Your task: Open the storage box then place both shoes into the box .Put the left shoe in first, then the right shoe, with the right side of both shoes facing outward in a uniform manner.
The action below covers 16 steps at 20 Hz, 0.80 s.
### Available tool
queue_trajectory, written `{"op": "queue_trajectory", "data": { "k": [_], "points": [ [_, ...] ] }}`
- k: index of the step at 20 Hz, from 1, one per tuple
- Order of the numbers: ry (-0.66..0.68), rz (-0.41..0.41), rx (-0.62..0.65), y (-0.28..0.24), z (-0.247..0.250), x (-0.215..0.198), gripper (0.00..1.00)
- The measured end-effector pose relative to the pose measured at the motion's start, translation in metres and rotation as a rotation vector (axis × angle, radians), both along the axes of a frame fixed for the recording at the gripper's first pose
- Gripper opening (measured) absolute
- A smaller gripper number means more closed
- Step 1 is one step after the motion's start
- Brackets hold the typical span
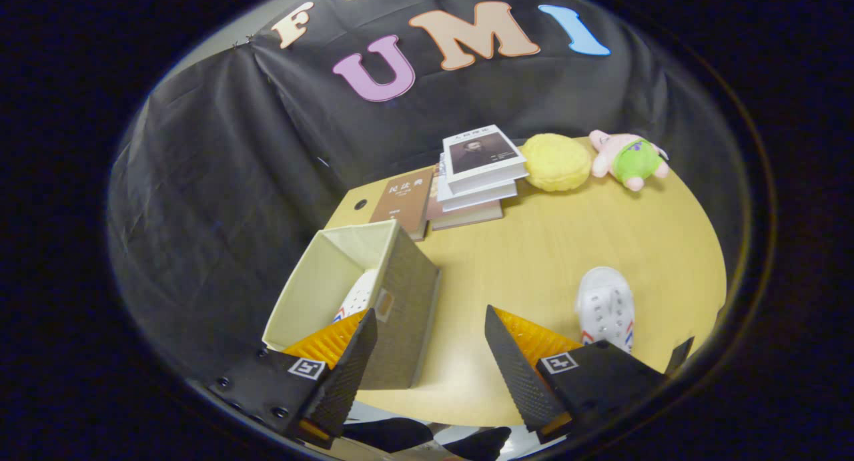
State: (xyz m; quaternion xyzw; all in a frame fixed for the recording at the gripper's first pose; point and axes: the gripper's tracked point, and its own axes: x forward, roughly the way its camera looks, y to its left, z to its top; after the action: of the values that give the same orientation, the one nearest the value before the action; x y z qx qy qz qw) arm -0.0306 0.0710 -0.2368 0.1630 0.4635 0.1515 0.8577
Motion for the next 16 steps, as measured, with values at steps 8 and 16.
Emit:
{"op": "queue_trajectory", "data": {
  "k": [8,16],
  "points": [
    [0.027,-0.082,-0.096,-0.099,-0.029,0.006,1.00],
    [0.129,-0.043,-0.246,-0.173,-0.088,-0.019,1.00]
  ]
}}
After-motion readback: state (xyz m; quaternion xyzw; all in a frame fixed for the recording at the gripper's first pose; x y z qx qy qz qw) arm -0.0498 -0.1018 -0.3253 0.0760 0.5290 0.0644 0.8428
